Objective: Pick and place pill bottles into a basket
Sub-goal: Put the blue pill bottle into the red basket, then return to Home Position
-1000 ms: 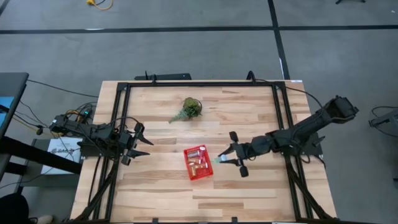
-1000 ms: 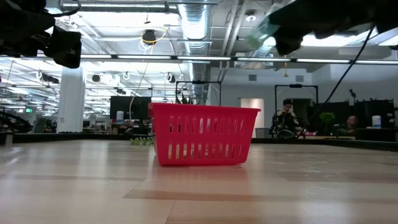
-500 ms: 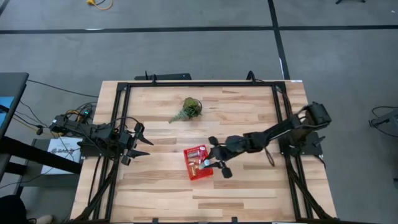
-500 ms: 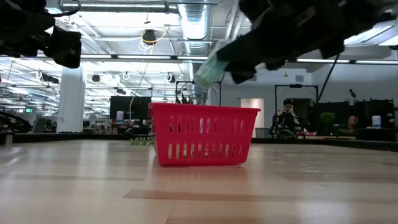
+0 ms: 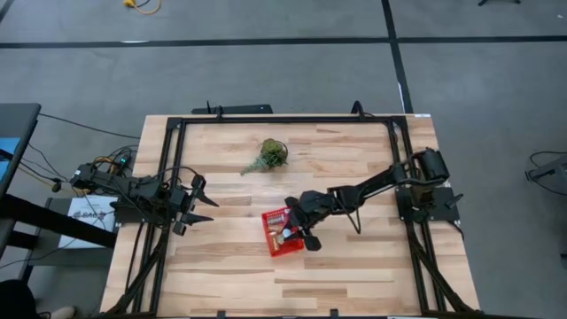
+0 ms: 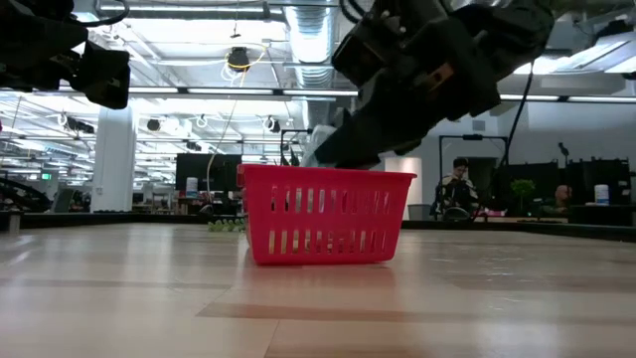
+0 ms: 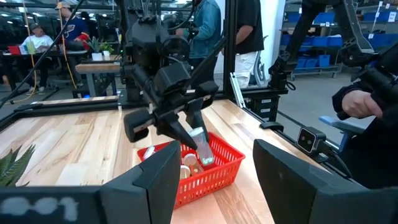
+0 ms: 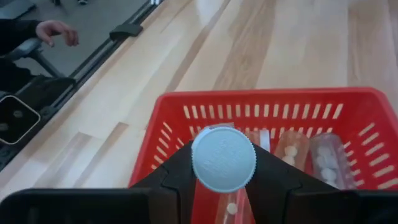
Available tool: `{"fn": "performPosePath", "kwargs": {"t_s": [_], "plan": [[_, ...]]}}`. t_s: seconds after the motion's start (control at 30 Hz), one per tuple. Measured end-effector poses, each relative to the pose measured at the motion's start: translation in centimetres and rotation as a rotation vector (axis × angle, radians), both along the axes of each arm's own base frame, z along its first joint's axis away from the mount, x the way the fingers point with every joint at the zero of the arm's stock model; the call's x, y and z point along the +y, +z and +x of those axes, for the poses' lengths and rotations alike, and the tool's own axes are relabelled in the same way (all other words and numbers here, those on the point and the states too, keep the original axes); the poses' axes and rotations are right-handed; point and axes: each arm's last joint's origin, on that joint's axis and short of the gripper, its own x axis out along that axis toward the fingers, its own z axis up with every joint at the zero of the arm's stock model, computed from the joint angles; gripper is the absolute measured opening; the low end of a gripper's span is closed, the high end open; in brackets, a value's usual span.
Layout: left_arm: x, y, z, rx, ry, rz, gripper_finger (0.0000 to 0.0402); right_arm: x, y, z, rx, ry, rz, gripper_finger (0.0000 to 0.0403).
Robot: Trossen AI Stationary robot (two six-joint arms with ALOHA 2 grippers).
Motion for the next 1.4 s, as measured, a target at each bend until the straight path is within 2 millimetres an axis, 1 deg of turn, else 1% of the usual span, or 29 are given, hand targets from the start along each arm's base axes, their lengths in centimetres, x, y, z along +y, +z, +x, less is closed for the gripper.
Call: {"fn": "performPosePath", "kwargs": {"t_s": [0.2,0.37,0.5,0.63,0.73,0.83,1.0,1.1,1.2,1.33,1.4], "plan": [[0.0,0.0,0.0,0.0,0.0,0.0,0.0192,-0.7,-0.2,0.2,0.021,-0.018,-0.001,0.0112],[0.0,0.0,0.0,0.0,0.0,0.0,0.0192,-1.5,-0.2,0.2,0.03,-0.038,-0.002,0.0129],[0.0,0.0,0.0,0.0,0.0,0.0,0.0192,-2.1,-0.4,0.2,0.045,-0.032,-0.002,0.0156],[0.0,0.0,0.0,0.0,0.0,0.0,0.0192,-2.6,-0.3,0.2,0.043,0.009,0.023,0.0192],[0.0,0.0,0.0,0.0,0.0,0.0,0.0192,-2.7,0.1,0.6,0.049,0.04,0.042,0.0221],[0.0,0.0,0.0,0.0,0.0,0.0,0.0192,-2.7,0.6,0.9,0.062,0.07,0.012,0.0244],[0.0,0.0,0.0,0.0,0.0,0.0,0.0192,-2.5,2.4,2.2,0.042,0.114,-0.056,0.0248],[0.0,0.0,0.0,0.0,0.0,0.0,0.0192,-2.3,3.4,2.4,0.023,0.151,-0.099,0.0243],[0.0,0.0,0.0,0.0,0.0,0.0,0.0192,-2.1,5.2,1.7,-0.027,0.185,-0.135,0.0237],[0.0,0.0,0.0,0.0,0.001,0.0,0.0192,-2.4,7.4,-0.6,-0.067,0.186,-0.137,0.0228],[0.0,0.0,0.0,0.0,0.0,0.0,0.0192,-2.9,8.3,-2.2,-0.093,0.174,-0.136,0.0224]]}}
